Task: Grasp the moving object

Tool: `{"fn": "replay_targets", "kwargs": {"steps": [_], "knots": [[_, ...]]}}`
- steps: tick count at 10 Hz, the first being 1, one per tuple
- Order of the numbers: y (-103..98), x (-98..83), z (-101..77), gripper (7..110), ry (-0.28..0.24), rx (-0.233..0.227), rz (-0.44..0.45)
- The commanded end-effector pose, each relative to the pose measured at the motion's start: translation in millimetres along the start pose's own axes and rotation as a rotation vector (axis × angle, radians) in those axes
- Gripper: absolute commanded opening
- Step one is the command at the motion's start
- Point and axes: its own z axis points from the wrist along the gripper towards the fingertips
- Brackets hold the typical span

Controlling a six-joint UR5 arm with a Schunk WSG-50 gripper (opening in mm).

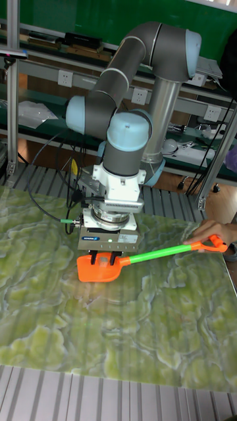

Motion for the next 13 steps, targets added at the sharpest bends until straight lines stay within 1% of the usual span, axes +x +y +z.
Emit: {"fn": "replay_targets", "kwargs": {"steps": [1,3,6,7,8,9,10,11,13], "knots": [[6,-7.1,6.7,44,-0.005,0.0,0.024],[0,1.6,14.1,44,-0.002,0.005,0.004],[9,6.0,24.6,44,-0.002,0.008,0.02],[9,10.9,26.2,44,0.003,0.012,0.017],[9,14.7,26.3,22,0.001,0.004,0.014],[3,14.6,26.1,22,-0.003,0.025,0.025],[-2,5.8,25.9,22,-0.028,0.039,0.028],[9,-1.3,24.9,22,-0.045,-0.001,0.056],[11,-10.4,14.0,22,-0.066,-0.032,0.068]]}}
